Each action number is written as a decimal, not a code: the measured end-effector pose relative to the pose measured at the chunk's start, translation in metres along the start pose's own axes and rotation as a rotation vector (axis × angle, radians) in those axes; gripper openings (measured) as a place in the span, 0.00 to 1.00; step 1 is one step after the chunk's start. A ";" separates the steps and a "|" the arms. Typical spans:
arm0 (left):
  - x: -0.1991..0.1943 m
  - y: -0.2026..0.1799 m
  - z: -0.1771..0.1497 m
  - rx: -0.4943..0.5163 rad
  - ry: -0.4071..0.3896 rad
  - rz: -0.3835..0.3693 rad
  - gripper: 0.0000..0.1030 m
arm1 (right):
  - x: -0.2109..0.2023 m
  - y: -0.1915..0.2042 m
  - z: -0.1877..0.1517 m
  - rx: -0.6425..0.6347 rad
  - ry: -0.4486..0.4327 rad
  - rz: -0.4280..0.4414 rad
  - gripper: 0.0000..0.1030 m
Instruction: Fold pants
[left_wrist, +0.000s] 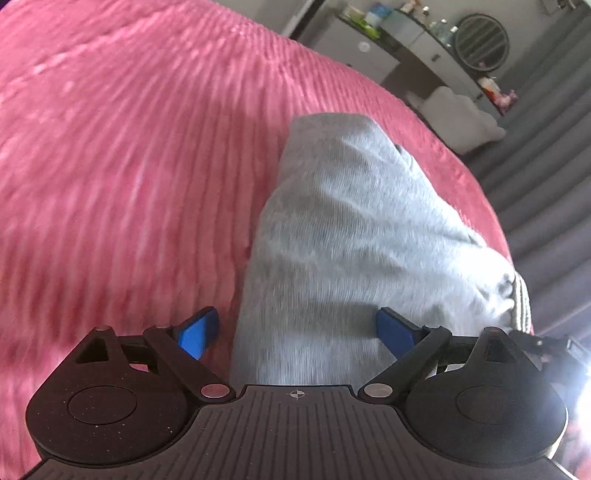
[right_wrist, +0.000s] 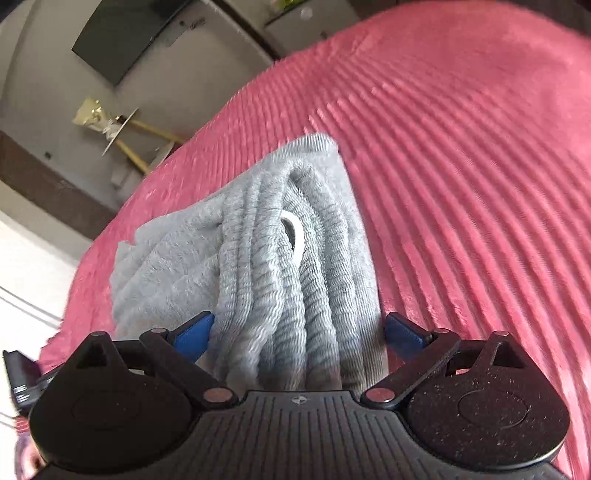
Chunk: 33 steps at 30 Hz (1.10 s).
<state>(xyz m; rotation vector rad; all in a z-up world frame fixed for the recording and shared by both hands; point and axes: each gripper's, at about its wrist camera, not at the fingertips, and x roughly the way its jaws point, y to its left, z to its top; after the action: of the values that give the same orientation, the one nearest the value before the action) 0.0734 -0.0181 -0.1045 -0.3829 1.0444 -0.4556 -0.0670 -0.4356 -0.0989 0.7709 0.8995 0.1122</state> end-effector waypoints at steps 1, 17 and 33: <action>0.004 0.001 0.002 -0.001 0.008 -0.014 0.93 | 0.005 -0.005 0.004 0.011 0.024 0.022 0.95; 0.061 -0.005 0.031 0.046 0.105 -0.275 1.00 | 0.067 -0.008 0.030 -0.012 0.240 0.326 0.96; 0.058 -0.010 0.028 0.008 0.072 -0.360 1.00 | 0.073 0.002 0.024 0.008 0.200 0.239 0.95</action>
<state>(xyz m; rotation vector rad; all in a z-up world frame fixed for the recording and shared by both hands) 0.1213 -0.0549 -0.1295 -0.5541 1.0450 -0.8001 -0.0024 -0.4189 -0.1373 0.8832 0.9942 0.4021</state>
